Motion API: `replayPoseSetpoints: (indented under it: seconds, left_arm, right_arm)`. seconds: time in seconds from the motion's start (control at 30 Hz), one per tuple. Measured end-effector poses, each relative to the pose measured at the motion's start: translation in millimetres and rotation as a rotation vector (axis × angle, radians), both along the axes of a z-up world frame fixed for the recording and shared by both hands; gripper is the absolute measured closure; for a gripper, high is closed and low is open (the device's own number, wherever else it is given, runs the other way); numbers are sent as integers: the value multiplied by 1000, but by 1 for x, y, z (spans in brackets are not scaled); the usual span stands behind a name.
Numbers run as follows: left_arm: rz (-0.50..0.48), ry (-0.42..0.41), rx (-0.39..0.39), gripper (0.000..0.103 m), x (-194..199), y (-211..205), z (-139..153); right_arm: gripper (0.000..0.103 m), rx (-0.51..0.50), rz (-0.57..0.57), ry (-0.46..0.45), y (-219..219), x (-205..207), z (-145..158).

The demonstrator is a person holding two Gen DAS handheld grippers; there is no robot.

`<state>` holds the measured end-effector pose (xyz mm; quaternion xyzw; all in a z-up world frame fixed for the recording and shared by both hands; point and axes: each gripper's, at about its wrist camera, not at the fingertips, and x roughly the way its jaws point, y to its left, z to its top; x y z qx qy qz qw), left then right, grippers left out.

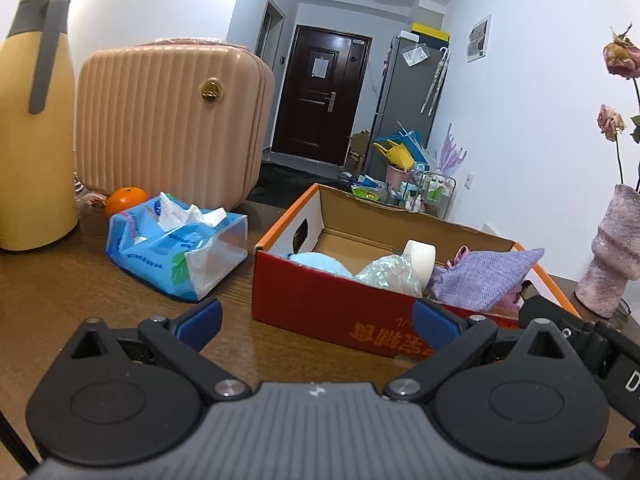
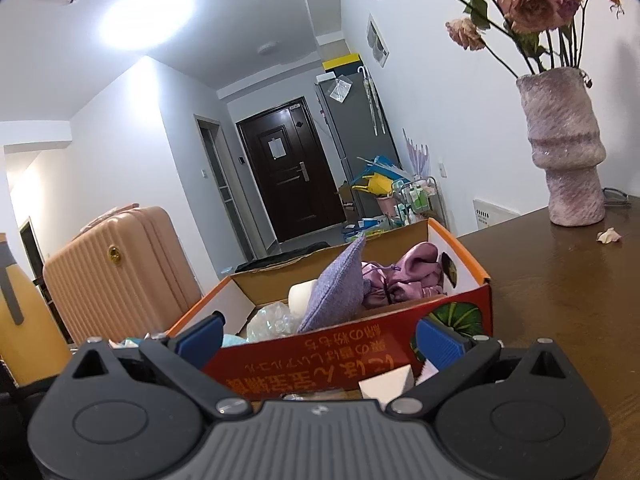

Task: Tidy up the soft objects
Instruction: 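Withdraw both grippers from the box toward the items on the table, then lower the right gripper onto the yellow-and-white plush toy and close it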

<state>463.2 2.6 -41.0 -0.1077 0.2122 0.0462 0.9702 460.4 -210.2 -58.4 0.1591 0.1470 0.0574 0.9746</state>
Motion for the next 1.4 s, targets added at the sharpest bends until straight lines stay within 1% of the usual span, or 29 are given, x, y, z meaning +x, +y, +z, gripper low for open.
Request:
replayPoseSetpoints:
  seconds: [0.5,0.77,1.07,1.4]
  left_arm:
    - [33,-33,54,0,-59,11,6]
    - [23,-60,125,0,-92,15,9]
    - [9,-61,135,0,-117,24,9]
    - [-21,-46,149,0,-141,38,9]
  right_arm:
    - [0,-61,12,-37,-6,-59,3]
    - [0,-116,34,-37,-2,-87,3]
    - [0,-172,67,-45,4,-115,4]
    - [0,-208,90,-43,8,-131,3]
